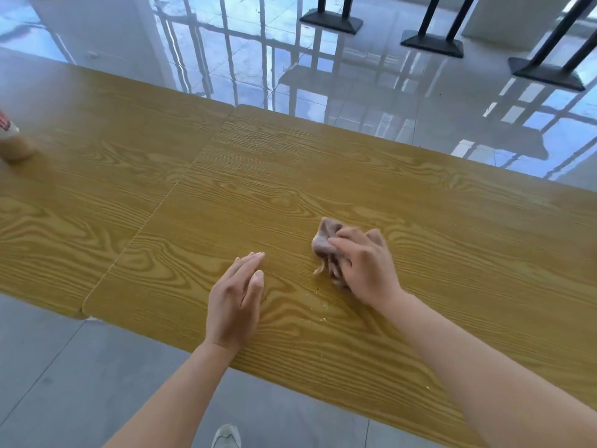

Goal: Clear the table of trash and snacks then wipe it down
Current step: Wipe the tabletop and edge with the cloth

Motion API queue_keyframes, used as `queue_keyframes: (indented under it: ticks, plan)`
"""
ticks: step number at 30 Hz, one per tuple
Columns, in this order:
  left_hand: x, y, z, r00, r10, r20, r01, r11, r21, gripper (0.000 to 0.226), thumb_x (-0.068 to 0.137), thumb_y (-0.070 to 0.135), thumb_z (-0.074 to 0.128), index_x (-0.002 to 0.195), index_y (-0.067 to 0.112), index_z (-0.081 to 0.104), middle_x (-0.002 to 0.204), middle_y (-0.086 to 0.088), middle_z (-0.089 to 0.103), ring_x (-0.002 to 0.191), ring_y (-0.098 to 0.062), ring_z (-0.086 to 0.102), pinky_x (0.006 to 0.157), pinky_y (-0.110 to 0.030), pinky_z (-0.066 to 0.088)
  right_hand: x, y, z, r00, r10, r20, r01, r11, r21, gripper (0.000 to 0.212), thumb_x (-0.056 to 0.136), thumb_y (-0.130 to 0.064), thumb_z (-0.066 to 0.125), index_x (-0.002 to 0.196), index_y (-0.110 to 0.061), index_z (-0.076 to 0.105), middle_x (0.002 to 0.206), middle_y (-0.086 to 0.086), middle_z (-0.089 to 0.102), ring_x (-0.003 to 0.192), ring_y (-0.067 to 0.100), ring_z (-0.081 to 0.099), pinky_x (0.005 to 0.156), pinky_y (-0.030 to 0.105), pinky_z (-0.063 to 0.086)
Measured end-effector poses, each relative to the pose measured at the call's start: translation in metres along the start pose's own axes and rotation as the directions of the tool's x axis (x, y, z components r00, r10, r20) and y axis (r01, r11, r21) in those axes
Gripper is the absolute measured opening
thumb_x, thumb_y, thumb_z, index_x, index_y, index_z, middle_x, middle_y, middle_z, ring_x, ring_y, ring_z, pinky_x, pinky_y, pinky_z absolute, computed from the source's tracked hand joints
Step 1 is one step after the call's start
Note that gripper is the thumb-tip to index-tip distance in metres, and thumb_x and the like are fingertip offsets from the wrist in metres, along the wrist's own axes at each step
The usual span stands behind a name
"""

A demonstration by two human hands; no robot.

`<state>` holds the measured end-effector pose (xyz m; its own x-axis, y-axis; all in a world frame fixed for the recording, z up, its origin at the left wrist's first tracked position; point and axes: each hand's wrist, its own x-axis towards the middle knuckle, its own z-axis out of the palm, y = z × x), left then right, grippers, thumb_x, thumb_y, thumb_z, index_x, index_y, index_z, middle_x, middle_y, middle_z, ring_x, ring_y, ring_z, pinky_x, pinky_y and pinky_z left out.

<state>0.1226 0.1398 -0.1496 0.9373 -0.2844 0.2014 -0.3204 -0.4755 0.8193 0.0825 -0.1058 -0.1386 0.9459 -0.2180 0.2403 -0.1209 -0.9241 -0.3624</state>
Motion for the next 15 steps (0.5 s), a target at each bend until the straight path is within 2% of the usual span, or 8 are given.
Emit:
queue_keyframes:
  ticks: [2,4,6,8,10,12,14,15]
  plan:
    - [-0.001,0.004,-0.004,0.998,-0.033,-0.048,0.029,0.996,-0.086,0.051,0.093,0.034,0.035,0.125,0.014,0.069,0.13,0.005,0.067,0.124,0.002,0.054,0.104,-0.017,0.04,-0.023,-0.02,-0.001,0.976,-0.206,0.067,0.199,0.974,0.106,0.03,0.085,-0.005,0.064,0.106,-0.023,0.077,0.118,-0.01,0.069,0.087,0.026,0.048,0.083,0.041,0.045]
    - [-0.002,0.005,-0.011,0.987,-0.128,-0.096,0.099,0.961,-0.26,0.047,0.093,0.033,0.039,0.122,0.015,0.072,0.124,0.005,0.071,0.119,-0.001,0.06,0.102,-0.027,0.046,-0.016,-0.025,-0.011,0.944,-0.32,0.08,0.298,0.932,0.207,0.033,0.08,0.003,0.065,0.102,-0.018,0.078,0.114,-0.007,0.072,0.091,0.012,0.047,0.084,0.034,0.042]
    - [-0.009,0.004,-0.019,0.96,-0.253,-0.118,0.17,0.865,-0.472,0.042,0.093,0.031,0.043,0.118,0.017,0.073,0.118,0.002,0.074,0.118,-0.011,0.064,0.1,-0.038,0.05,0.02,-0.022,-0.02,0.968,-0.252,0.009,0.243,0.944,0.224,0.032,0.08,0.004,0.066,0.101,-0.016,0.078,0.112,-0.003,0.074,0.095,0.001,0.045,0.085,0.029,0.036]
    - [-0.026,0.001,-0.024,0.937,-0.308,-0.166,0.163,0.803,-0.573,0.04,0.093,0.031,0.044,0.115,0.019,0.074,0.114,-0.002,0.076,0.114,-0.02,0.068,0.096,-0.04,0.055,0.07,-0.017,-0.022,0.992,-0.115,-0.042,0.121,0.972,0.201,0.031,0.085,0.001,0.065,0.105,-0.018,0.077,0.114,-0.001,0.074,0.1,0.009,0.053,0.088,0.029,0.033]
    - [-0.046,-0.001,-0.024,0.928,-0.312,-0.203,0.14,0.798,-0.587,0.039,0.094,0.03,0.043,0.114,0.019,0.075,0.113,-0.005,0.076,0.112,-0.023,0.068,0.094,-0.042,0.054,0.113,-0.014,-0.008,0.999,-0.04,-0.014,0.042,0.979,0.201,0.029,0.092,-0.006,0.06,0.114,-0.019,0.074,0.119,0.0,0.072,0.106,0.022,0.058,0.092,0.029,0.03]
    - [-0.059,-0.003,-0.019,0.92,-0.31,-0.24,0.13,0.818,-0.56,0.038,0.096,0.03,0.042,0.113,0.022,0.076,0.114,-0.005,0.075,0.114,-0.024,0.068,0.095,-0.047,0.054,0.136,-0.017,0.021,0.998,0.004,0.056,-0.013,0.985,0.174,0.026,0.096,-0.014,0.057,0.118,-0.02,0.07,0.123,-0.001,0.069,0.111,0.029,0.055,0.096,0.031,0.029]
    - [-0.063,-0.005,-0.011,0.908,-0.311,-0.281,0.128,0.844,-0.52,0.037,0.096,0.031,0.042,0.112,0.026,0.076,0.115,-0.004,0.075,0.115,-0.026,0.067,0.097,-0.054,0.052,0.14,-0.028,0.042,0.996,-0.014,0.084,0.004,0.993,0.117,0.024,0.096,-0.018,0.058,0.114,-0.028,0.07,0.126,-0.01,0.067,0.107,0.028,0.048,0.097,0.041,0.033]
    - [-0.062,-0.006,-0.008,0.9,-0.312,-0.306,0.125,0.854,-0.505,0.037,0.097,0.031,0.042,0.112,0.025,0.076,0.115,-0.003,0.075,0.116,-0.027,0.066,0.097,-0.056,0.051,0.135,-0.036,0.048,0.995,-0.07,0.075,0.06,0.99,0.129,0.025,0.095,-0.017,0.059,0.113,-0.03,0.071,0.127,-0.014,0.066,0.104,0.027,0.046,0.095,0.044,0.035]
